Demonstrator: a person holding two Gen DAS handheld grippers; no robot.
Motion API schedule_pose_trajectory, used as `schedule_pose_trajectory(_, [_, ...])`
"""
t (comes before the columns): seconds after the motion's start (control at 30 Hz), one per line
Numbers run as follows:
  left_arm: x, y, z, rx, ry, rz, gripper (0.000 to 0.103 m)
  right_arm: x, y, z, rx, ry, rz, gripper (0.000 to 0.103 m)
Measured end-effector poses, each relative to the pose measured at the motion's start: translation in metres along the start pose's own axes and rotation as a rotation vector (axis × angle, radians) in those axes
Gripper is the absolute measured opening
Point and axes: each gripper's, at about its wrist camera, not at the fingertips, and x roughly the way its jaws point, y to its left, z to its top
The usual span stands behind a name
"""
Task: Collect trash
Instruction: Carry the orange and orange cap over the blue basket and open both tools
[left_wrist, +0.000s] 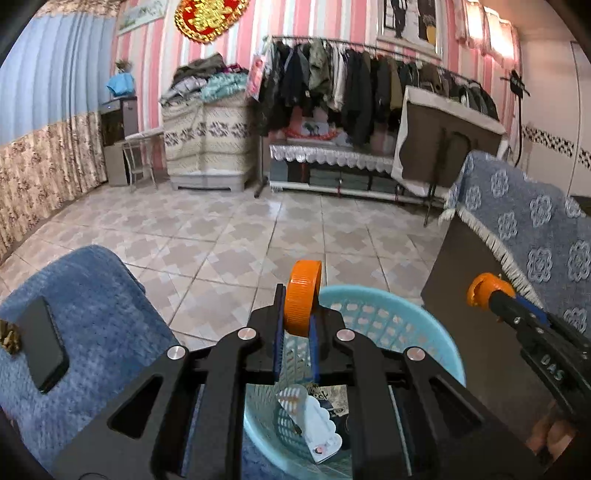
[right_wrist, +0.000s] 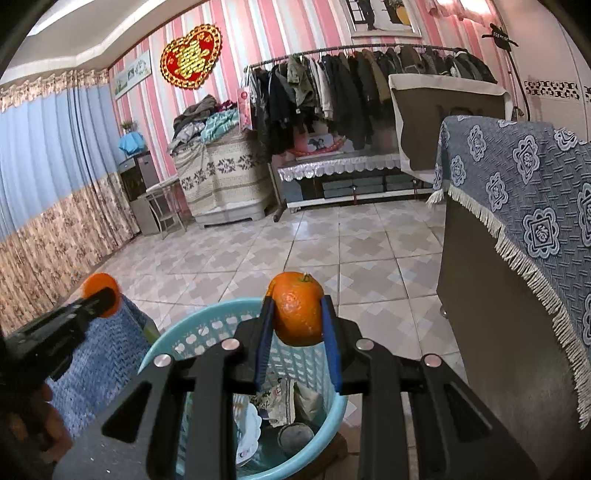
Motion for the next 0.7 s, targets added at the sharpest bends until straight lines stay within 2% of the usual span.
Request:
schedule_pose_trajectory(0.17, [0.022, -0.007, -0.005, 0.03, 0.035, -0.01, 0.01, 0.005, 0.003, -0.005, -0.008, 0.017, -0.002, 0.026])
schedule_pose_trajectory(0.27, [0.032, -0.007, -0.011, 0.041, 0.084, -0.036, 0.01, 0.006, 0.001, -0.006, -0.002, 0.02, -0.004, 0.026])
schedule_pose_trajectory(0.37, [0.031, -0.008, -0.013, 0.076, 0.083, -0.001, 0.011, 0.01, 0.0, -0.004, 0.003, 0.026, 0.0, 0.026])
schedule_pose_trajectory(0.4, [0.031, -0.008, -0.013, 0.075, 0.085, -0.002, 0.02, 0.012, 0.001, -0.005, 0.001, 0.031, 0.002, 0.026])
schedule_pose_trajectory(0.43, [0.031, -0.008, -0.014, 0.068, 0.087, -0.001, 0.042, 0.013, 0.003, -0.006, -0.004, 0.035, 0.002, 0.026])
schedule_pose_trajectory(0.5, [0.025, -0.002, -0.013, 0.044, 0.062, 0.031, 0.063, 0.016, 0.005, -0.009, -0.013, 0.043, 0.003, 0.026])
schedule_pose_trajectory(0.57, [0.021, 0.005, -0.012, 0.034, 0.049, 0.047, 0.068, 0.018, 0.008, -0.01, -0.021, 0.047, 0.001, 0.026])
schedule_pose_trajectory(0.63, [0.015, 0.015, -0.011, 0.025, 0.041, 0.078, 0.081, 0.019, 0.012, -0.01, -0.027, 0.047, 0.0, 0.026])
schedule_pose_trajectory(0.7, [0.008, 0.024, -0.011, 0.022, 0.023, 0.117, 0.089, 0.019, 0.016, -0.011, -0.036, 0.043, -0.001, 0.026])
